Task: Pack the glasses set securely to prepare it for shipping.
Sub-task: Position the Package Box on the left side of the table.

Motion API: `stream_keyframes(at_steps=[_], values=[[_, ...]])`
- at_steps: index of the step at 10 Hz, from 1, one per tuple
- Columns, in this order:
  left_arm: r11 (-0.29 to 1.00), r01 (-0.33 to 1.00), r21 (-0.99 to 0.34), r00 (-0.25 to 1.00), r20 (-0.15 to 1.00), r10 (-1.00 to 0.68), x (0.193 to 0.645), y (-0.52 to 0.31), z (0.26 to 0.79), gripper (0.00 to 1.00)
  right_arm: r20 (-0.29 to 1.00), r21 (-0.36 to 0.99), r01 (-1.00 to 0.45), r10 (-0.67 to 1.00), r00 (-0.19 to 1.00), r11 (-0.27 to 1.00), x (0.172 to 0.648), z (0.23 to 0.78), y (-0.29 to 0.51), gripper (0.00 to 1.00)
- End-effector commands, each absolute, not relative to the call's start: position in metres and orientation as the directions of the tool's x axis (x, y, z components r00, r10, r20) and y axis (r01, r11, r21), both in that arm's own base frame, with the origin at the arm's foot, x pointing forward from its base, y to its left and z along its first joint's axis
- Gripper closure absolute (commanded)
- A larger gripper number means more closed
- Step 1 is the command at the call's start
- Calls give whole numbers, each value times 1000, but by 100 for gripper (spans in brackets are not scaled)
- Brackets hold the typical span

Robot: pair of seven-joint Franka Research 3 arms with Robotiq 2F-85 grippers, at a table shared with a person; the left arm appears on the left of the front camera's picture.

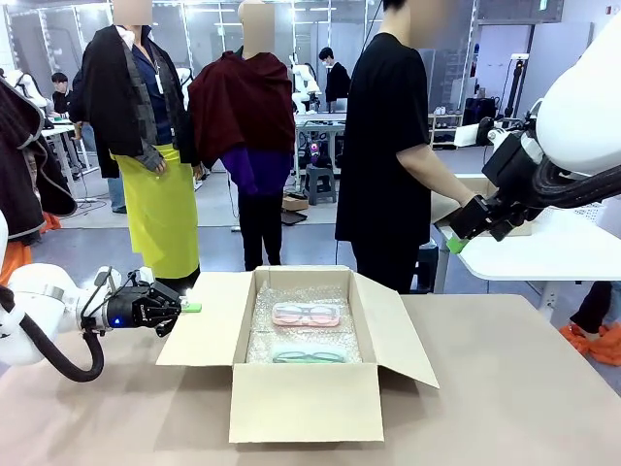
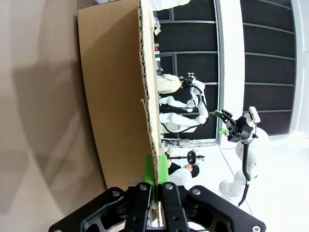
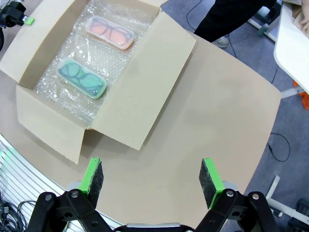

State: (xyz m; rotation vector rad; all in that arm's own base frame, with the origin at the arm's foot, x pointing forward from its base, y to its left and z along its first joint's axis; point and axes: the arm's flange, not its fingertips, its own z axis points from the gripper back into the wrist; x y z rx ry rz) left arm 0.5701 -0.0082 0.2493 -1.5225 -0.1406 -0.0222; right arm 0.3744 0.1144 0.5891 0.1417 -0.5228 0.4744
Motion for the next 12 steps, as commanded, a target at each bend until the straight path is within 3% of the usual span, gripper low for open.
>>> stream_keyframes(at_steps=[1,6,12], values=[[50,102,-994,992,106,73,570,-8,249,97,506,1,-462,398,765,887,374,590,117,0],[54,101,-993,995,102,12,566,73,270,97,506,1,-462,398,765,887,374,590,117,0],[78,122,-989,987,129,96,565,230,274,97,506,1,-462,398,765,887,374,590,117,0]])
